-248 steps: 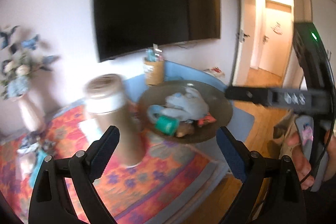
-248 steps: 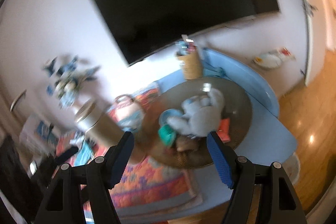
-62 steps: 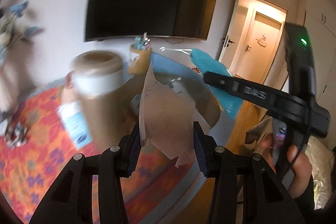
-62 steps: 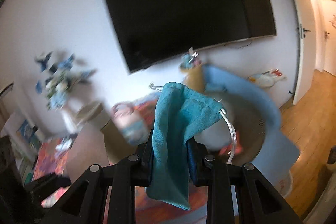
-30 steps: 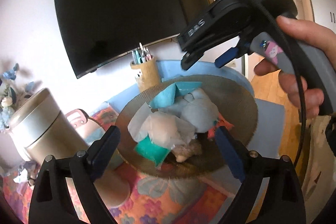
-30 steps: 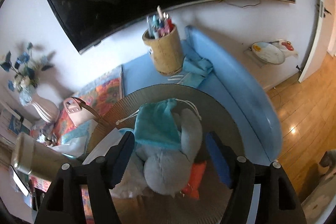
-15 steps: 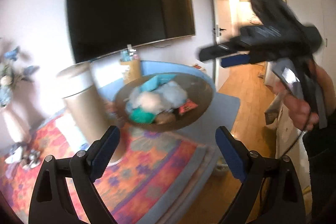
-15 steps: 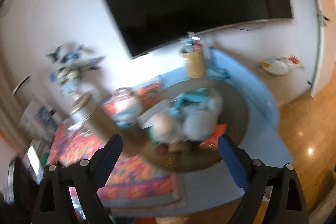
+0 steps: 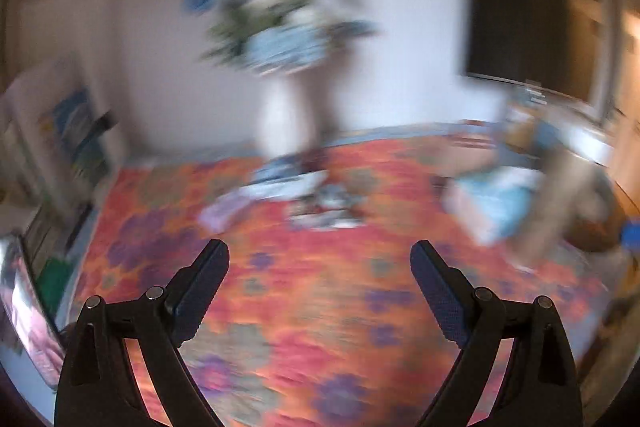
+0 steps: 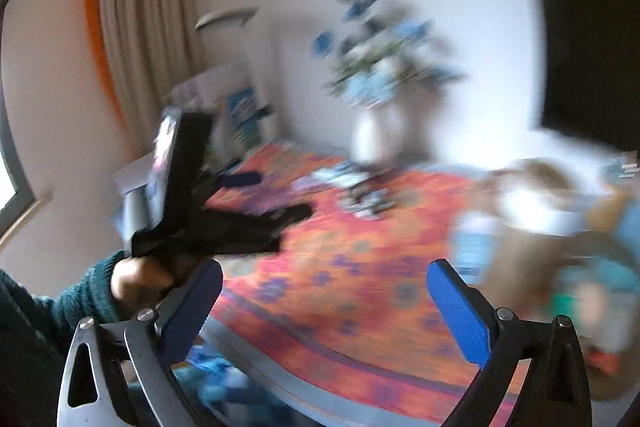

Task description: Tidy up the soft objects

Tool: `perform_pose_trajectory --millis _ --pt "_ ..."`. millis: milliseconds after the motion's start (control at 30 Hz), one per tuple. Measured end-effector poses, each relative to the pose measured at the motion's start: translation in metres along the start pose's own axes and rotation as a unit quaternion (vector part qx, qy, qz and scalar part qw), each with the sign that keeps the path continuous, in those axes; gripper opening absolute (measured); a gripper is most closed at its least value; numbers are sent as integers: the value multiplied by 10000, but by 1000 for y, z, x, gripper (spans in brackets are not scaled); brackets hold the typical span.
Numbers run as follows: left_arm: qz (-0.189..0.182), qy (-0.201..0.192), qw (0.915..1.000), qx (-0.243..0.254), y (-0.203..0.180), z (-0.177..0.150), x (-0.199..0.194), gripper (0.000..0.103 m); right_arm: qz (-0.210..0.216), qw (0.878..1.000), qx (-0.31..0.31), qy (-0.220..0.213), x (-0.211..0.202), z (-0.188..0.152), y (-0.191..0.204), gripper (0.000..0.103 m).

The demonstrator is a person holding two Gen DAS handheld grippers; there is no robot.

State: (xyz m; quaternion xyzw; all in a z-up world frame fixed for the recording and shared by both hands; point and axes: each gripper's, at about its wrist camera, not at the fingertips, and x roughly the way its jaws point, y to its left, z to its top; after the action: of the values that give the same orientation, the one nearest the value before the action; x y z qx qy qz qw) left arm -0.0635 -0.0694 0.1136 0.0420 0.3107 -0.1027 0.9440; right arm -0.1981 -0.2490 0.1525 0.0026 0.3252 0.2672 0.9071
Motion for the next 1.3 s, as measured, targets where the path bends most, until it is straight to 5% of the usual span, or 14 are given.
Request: perform_pose_trajectory --millis 67,133,267,333,433,600,867,1300 --pt "311 193 9992 -166 25 -3 30 92 -186 9989 -25 428 54 9 19 102" --pt "462 349 9979 -298 48 -6 58 92 -816 9918 -199 966 111 17 33 102" --pt "573 541 9949 -624 74 -21 96 92 -1512 9780 -327 1397 198 25 12 102" --pt "450 837 9916 -874 83 -27 110 91 -1626 9731 -141 1624 225 24 -6 102" --pt "280 650 9923 -1013 88 -27 105 92 -1508 9731 496 1670 258 19 -38 102" --pt "218 615 9945 -819 81 -27 101 92 -1444 9658 1398 1637 280 11 -63 103" --pt "287 628 9958 -598 75 -26 102 92 -2239 9556 803 1740 286 9 -35 103" --pt "321 720 9945 -697 78 -26 104 92 -2261 9561 1162 1454 273 -7 -33 103"
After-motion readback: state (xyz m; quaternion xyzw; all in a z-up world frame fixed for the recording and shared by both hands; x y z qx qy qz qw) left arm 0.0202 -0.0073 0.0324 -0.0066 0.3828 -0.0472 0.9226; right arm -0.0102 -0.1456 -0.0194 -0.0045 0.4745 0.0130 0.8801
